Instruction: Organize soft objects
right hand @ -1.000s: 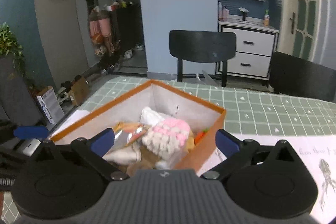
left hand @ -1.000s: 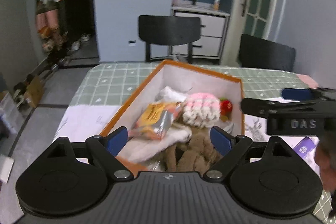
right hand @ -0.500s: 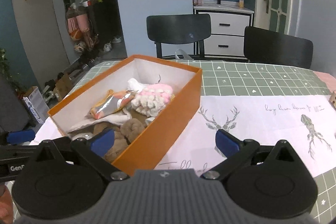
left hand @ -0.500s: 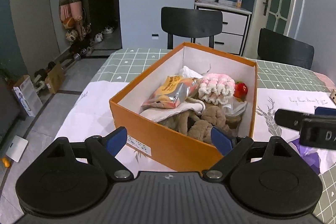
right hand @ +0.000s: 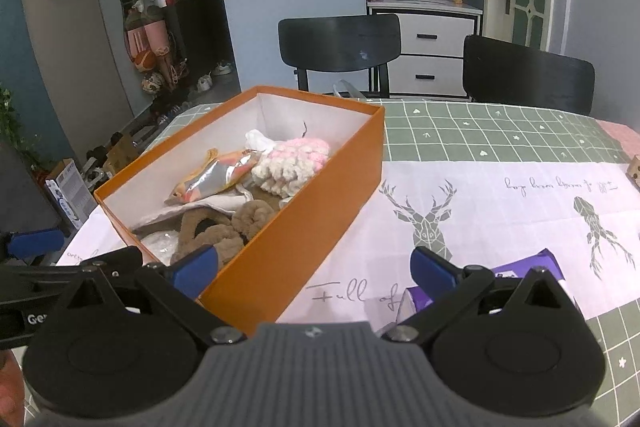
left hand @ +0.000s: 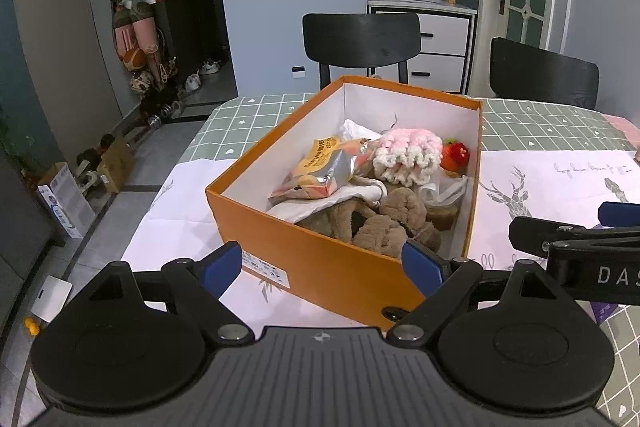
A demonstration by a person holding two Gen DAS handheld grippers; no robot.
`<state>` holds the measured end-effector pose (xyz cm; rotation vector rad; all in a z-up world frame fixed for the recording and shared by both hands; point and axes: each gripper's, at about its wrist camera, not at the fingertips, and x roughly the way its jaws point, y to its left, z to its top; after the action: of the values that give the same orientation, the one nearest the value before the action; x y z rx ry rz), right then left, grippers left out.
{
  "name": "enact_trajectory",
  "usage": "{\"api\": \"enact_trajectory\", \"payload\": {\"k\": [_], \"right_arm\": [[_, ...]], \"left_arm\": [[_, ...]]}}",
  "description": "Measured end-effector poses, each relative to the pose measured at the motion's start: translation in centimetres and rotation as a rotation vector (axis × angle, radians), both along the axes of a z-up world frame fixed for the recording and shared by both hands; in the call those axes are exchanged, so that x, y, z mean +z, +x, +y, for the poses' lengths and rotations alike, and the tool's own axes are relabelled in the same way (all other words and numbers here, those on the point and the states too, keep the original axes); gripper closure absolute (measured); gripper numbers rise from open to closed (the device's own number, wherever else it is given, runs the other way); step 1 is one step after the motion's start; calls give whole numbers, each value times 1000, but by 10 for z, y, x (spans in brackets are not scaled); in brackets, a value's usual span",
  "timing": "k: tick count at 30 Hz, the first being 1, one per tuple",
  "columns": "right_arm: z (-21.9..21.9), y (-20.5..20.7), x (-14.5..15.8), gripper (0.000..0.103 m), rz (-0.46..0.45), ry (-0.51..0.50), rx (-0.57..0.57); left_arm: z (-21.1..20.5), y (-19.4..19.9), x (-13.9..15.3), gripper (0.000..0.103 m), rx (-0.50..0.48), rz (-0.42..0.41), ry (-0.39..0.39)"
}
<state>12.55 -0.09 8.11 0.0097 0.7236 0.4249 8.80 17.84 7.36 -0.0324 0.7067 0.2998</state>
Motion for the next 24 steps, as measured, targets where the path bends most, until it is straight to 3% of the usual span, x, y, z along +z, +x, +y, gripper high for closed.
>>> {"api": "enact_trajectory", "payload": {"k": [24], "right_arm": [[-3,-10,4,3,-16,-9,-9]], "left_arm": [[-5,-5,5,0,-9,1,33]]}}
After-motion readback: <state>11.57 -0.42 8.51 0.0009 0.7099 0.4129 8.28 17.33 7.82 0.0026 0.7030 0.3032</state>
